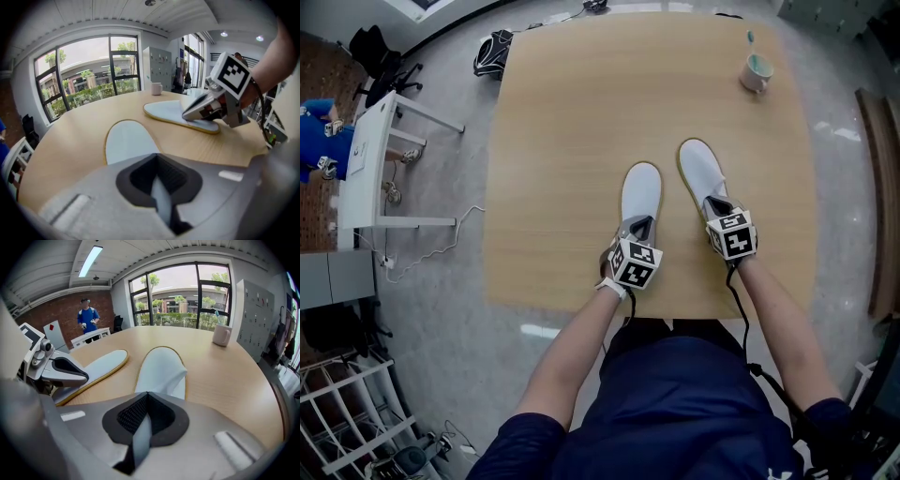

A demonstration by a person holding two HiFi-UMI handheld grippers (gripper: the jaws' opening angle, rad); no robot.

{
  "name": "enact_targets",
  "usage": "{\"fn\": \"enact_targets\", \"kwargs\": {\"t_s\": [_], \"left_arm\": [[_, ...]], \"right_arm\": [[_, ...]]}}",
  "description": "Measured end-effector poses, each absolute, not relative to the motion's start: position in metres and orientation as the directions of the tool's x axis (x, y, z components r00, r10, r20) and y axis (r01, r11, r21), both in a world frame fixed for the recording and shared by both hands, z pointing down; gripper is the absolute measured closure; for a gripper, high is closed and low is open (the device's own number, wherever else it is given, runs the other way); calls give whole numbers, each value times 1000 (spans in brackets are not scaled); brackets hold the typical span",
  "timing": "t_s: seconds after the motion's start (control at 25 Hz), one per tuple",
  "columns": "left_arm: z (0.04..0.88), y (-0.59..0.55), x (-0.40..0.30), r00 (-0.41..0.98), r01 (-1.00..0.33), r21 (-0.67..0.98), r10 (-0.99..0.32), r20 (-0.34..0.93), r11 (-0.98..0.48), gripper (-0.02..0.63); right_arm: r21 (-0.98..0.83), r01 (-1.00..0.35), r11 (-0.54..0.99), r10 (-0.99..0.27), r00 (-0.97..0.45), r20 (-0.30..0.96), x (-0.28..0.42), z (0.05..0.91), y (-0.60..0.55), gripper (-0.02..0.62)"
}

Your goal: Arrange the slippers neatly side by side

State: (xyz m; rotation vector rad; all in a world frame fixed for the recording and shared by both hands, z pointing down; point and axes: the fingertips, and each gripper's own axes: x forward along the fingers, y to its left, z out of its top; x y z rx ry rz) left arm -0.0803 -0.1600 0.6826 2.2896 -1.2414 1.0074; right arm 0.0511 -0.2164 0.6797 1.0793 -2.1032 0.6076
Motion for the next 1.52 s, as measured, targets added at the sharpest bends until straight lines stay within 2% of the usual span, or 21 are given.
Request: {"fn": "enact_targets", "kwargs": {"t_s": [0.36,0.68,1.52], "left_arm": [[680,-161,-84,413,-833,70,-533,738,-549,601],[678,-165,-87,415,-869,161,-510,753,-468,601],[677,-163,-65,389,-901,192,-530,753,-389,601]], "right_arm": [[-177,-875,451,-507,-414,756,51,684,-192,584],[-324,-910,259,-509,-413,755,49,685,-180,584],[-466,-881,87,-495,-444,747,11,690,-148,584]]}}
